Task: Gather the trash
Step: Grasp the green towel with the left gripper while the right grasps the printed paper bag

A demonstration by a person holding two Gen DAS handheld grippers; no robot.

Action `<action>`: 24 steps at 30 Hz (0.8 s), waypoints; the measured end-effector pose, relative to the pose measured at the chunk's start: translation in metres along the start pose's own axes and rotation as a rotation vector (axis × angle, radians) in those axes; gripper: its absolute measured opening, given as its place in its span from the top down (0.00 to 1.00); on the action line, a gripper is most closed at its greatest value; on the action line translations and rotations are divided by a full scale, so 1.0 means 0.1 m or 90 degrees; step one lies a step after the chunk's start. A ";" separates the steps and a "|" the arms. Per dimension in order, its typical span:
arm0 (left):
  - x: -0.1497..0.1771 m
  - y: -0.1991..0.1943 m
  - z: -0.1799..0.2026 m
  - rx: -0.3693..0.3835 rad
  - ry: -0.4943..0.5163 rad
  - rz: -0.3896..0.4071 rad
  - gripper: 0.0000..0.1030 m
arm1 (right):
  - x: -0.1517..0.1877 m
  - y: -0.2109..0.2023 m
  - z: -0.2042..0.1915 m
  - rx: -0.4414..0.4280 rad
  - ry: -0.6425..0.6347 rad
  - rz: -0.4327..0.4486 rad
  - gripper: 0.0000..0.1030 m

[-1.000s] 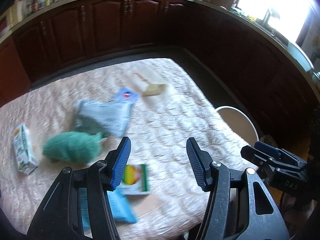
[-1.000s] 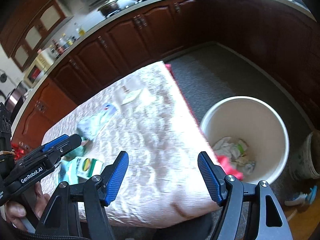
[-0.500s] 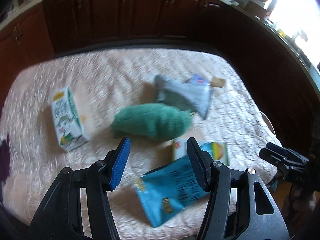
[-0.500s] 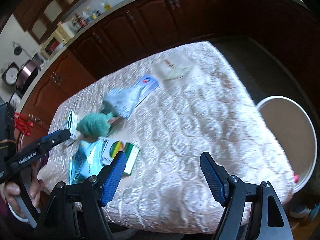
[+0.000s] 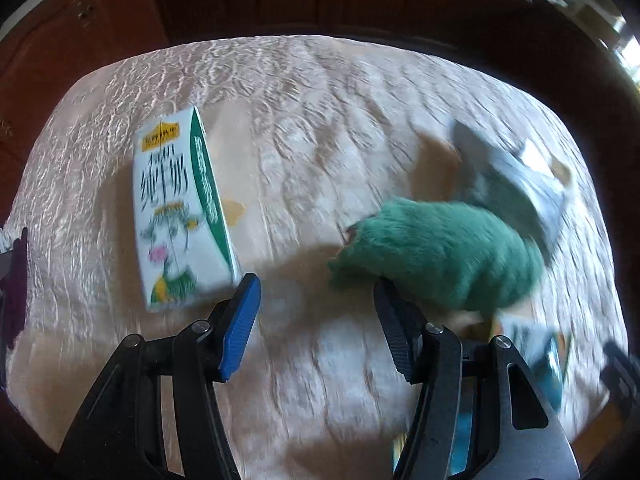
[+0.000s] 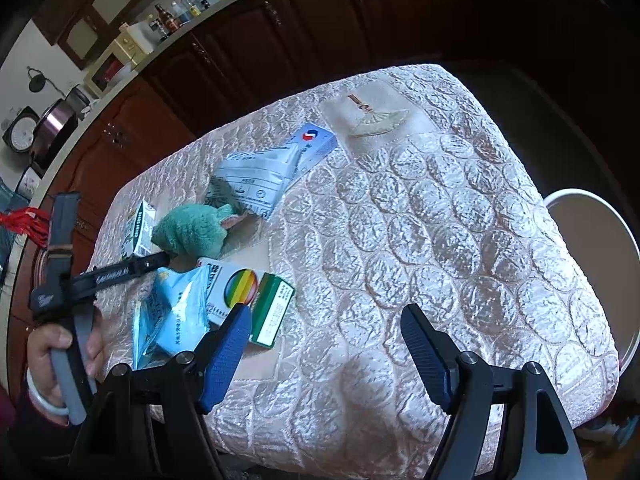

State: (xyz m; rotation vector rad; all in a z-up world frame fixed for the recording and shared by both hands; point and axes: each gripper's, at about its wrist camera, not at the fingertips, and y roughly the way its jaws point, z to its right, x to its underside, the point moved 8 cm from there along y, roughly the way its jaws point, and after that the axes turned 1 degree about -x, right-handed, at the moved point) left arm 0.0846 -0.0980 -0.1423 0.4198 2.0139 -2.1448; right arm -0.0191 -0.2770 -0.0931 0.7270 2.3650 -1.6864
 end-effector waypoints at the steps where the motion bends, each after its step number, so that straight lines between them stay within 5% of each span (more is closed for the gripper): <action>1: -0.07 0.04 0.00 0.007 -0.013 0.001 0.44 | 0.00 0.01 0.01 0.000 0.002 -0.001 0.27; 12: -0.58 -0.08 0.27 0.157 -0.071 0.028 0.43 | -0.11 0.11 0.04 -0.004 0.012 -0.007 0.27; 17: -0.47 -0.22 0.40 0.219 -0.070 0.020 0.21 | -0.24 0.22 -0.01 -0.006 0.002 -0.012 0.24; 24: -0.30 0.09 0.69 0.166 -0.044 -0.019 0.20 | -0.35 0.25 -0.04 -0.019 0.009 -0.006 0.23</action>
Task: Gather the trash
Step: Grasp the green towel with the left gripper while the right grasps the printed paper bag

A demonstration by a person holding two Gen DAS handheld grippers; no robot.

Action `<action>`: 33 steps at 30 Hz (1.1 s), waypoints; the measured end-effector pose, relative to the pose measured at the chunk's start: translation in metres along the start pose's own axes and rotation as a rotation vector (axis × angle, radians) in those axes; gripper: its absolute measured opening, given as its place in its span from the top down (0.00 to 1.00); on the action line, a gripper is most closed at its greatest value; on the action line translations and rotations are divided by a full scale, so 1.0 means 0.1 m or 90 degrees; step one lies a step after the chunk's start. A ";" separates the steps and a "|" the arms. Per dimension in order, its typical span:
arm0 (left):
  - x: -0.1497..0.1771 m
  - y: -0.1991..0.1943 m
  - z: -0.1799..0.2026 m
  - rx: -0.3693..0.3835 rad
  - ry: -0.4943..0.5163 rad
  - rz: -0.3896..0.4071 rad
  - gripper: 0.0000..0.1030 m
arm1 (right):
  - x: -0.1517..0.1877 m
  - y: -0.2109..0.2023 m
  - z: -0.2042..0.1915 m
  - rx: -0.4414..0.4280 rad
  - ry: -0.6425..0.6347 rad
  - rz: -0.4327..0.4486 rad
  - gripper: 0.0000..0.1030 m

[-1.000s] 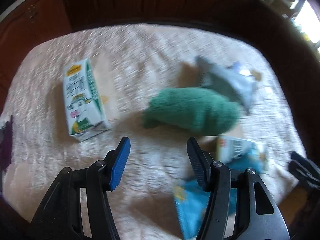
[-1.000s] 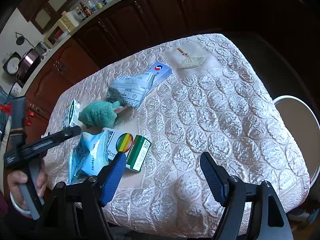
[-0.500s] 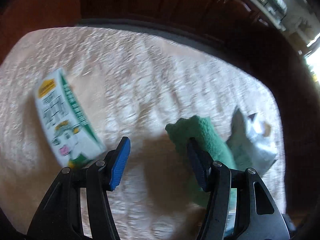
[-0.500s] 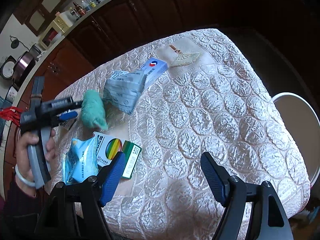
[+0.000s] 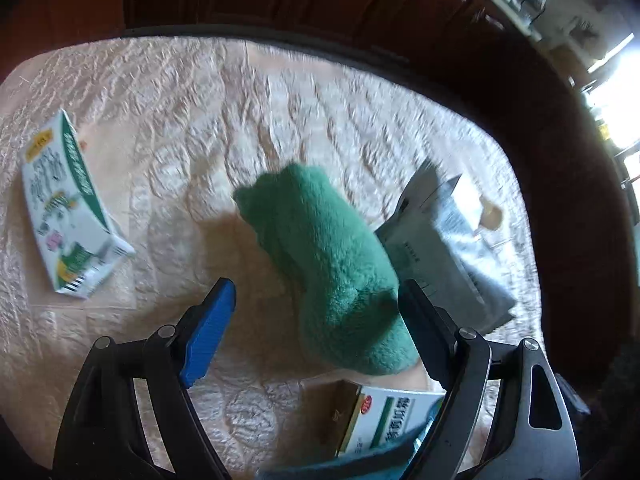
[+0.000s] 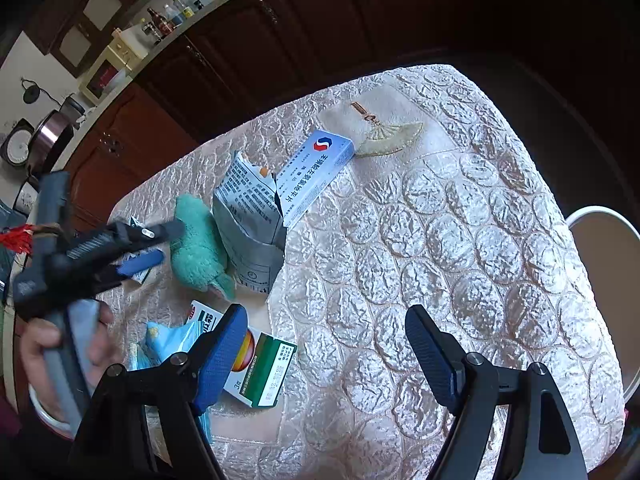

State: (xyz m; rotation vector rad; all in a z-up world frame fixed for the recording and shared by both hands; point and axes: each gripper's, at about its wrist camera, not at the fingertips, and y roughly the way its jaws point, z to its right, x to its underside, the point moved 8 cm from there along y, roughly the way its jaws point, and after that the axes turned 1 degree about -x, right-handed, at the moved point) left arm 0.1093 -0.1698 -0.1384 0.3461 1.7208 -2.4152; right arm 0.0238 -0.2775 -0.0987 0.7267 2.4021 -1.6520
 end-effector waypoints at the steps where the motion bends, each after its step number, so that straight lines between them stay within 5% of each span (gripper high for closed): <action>1: 0.00 0.04 0.00 0.003 -0.007 0.003 0.20 | 0.00 0.00 0.01 0.000 0.000 0.000 0.23; 5: 0.00 0.05 0.11 0.059 0.000 -0.012 0.66 | -0.06 -0.01 0.01 -0.006 -0.003 0.003 0.23; 7: -0.02 -0.02 0.13 0.041 0.025 -0.006 0.71 | -0.13 -0.02 -0.02 -0.013 -0.010 0.007 0.23; 14: -0.08 -0.46 0.00 0.038 0.080 0.030 0.73 | -0.47 0.19 -0.36 -0.045 -0.061 0.018 0.17; 21: -0.07 -0.83 -0.35 0.005 0.093 0.056 0.73 | -0.71 0.59 -0.90 0.000 -0.244 -0.023 0.15; 29: 0.00 -0.90 -0.48 -0.006 0.092 0.057 0.73 | -0.54 1.19 -1.09 0.064 -0.373 -0.116 0.16; 30: 0.00 -0.89 -0.46 -0.007 0.093 0.060 0.73 | -0.53 1.23 -1.07 0.072 -0.369 -0.112 0.18; 33: 0.01 -0.91 -0.39 -0.003 0.097 0.068 0.73 | -0.51 1.15 -1.09 0.057 -0.351 -0.079 0.47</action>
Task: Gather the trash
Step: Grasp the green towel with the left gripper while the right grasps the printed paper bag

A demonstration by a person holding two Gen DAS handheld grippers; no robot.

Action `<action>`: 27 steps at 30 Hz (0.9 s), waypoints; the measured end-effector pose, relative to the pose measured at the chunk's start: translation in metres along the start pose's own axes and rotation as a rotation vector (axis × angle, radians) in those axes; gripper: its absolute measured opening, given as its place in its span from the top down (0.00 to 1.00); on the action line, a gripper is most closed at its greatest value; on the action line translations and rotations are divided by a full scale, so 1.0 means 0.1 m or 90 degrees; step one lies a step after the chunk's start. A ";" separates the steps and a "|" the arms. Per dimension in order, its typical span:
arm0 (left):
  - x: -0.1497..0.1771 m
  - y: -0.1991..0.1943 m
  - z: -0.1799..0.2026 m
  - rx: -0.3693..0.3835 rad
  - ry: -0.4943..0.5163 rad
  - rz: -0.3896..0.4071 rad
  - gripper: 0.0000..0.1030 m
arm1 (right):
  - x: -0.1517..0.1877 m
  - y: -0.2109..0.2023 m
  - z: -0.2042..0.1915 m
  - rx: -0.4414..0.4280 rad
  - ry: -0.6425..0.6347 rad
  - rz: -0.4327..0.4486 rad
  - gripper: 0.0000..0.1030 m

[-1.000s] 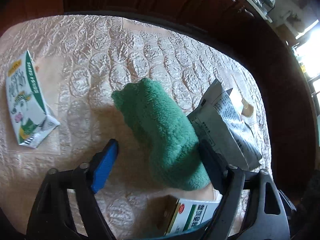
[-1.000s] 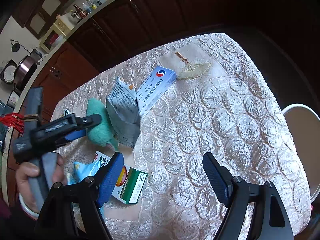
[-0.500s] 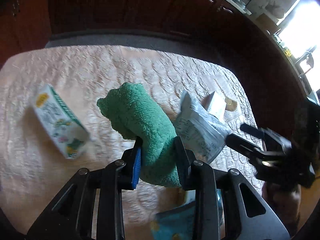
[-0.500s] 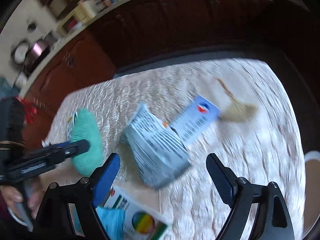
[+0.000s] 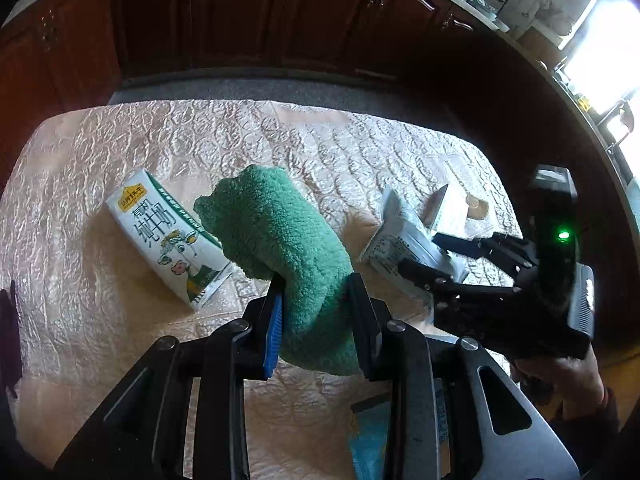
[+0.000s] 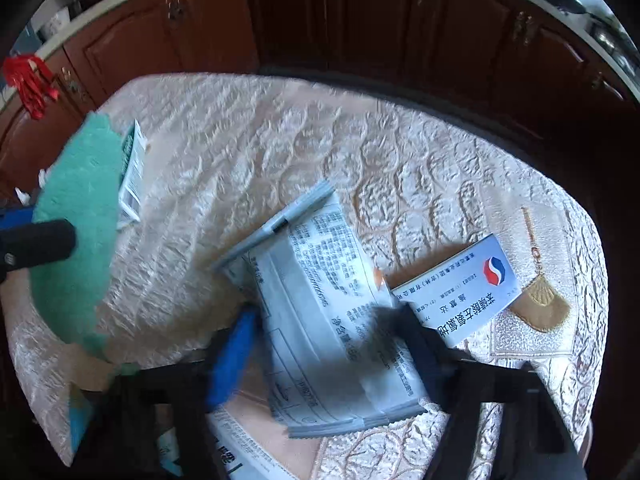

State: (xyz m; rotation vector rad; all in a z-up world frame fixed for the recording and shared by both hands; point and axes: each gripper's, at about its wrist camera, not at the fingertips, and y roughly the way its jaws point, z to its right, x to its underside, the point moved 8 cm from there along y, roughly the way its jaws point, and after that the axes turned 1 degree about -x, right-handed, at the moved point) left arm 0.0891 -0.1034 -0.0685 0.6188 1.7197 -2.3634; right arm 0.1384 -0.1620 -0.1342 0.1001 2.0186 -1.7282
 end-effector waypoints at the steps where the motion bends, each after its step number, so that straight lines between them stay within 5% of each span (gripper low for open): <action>1: -0.01 0.00 0.03 0.003 0.001 0.003 0.73 | 0.01 -0.05 -0.01 -0.023 0.017 0.009 0.53; 6: -0.05 -0.06 0.16 0.020 0.002 0.014 0.73 | 0.10 -0.32 0.04 -0.035 0.058 0.049 0.63; 16: -0.12 -0.26 0.74 0.065 0.040 0.037 0.73 | 0.30 -1.18 0.20 -0.027 0.120 0.167 0.65; 27: 0.09 -0.23 1.67 0.105 0.131 0.025 0.73 | 0.91 -1.91 0.65 0.025 0.198 0.220 0.66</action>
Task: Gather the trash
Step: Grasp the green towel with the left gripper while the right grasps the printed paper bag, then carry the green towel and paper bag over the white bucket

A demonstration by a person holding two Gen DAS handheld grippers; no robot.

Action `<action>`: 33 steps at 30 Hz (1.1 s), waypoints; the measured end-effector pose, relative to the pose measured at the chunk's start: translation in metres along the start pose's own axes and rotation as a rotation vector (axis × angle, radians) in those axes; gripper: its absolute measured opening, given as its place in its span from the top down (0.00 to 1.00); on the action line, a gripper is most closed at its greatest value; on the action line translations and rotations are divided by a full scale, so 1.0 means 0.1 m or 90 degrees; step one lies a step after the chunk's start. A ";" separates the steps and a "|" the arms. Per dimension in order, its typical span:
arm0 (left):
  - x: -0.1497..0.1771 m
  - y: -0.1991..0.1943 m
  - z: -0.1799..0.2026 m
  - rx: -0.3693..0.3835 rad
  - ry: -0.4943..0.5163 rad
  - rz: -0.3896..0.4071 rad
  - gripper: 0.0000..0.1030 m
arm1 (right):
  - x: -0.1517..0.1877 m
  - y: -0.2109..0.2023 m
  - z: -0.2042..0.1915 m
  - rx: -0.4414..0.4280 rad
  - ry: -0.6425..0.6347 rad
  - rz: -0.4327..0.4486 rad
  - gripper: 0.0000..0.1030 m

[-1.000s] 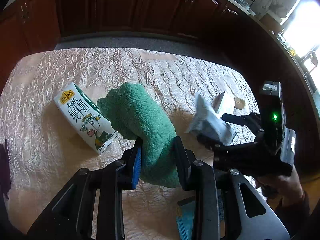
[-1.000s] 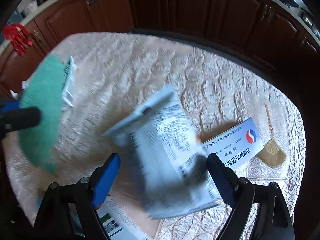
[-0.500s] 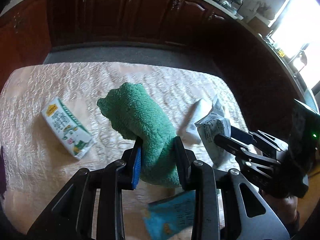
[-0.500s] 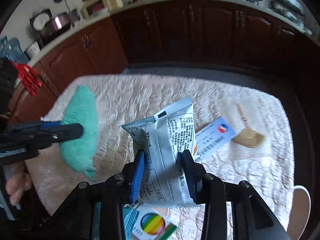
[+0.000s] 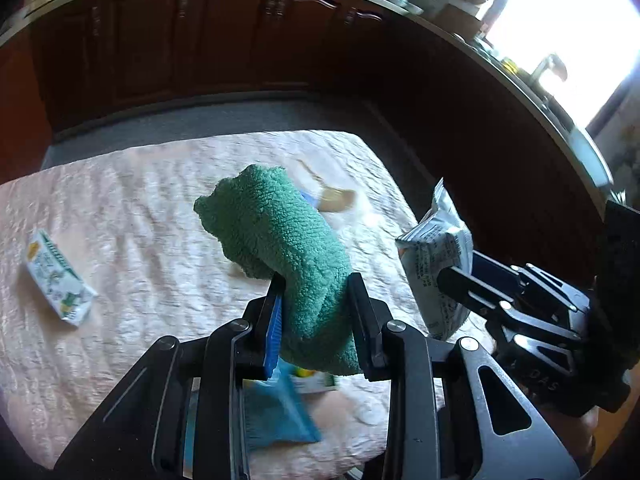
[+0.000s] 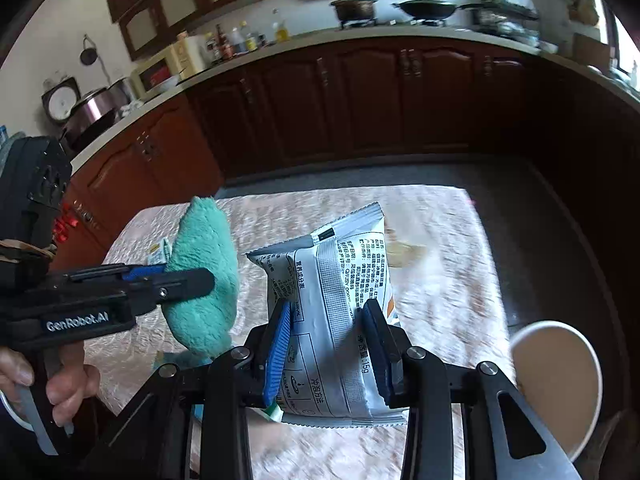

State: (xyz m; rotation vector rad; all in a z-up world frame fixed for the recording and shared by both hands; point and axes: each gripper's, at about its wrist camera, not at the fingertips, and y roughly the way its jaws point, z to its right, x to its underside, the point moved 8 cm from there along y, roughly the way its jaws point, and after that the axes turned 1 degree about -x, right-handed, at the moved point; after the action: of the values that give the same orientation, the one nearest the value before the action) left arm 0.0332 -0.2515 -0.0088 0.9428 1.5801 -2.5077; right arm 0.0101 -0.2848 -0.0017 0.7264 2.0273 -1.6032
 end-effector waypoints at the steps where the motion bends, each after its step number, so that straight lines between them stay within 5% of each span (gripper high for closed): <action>1: 0.01 0.02 0.07 0.002 0.008 -0.002 0.73 | 0.02 -0.07 0.06 0.004 0.007 0.003 0.66; 33: 0.16 0.69 1.79 0.072 0.159 -0.061 0.73 | 0.81 -1.05 1.70 0.123 0.220 0.040 0.66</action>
State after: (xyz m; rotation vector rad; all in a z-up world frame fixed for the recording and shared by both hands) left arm -0.0416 -0.4284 -0.0186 1.2683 1.5937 -2.6569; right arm -0.1156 -0.4597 -0.0138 1.1990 2.0698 -1.7514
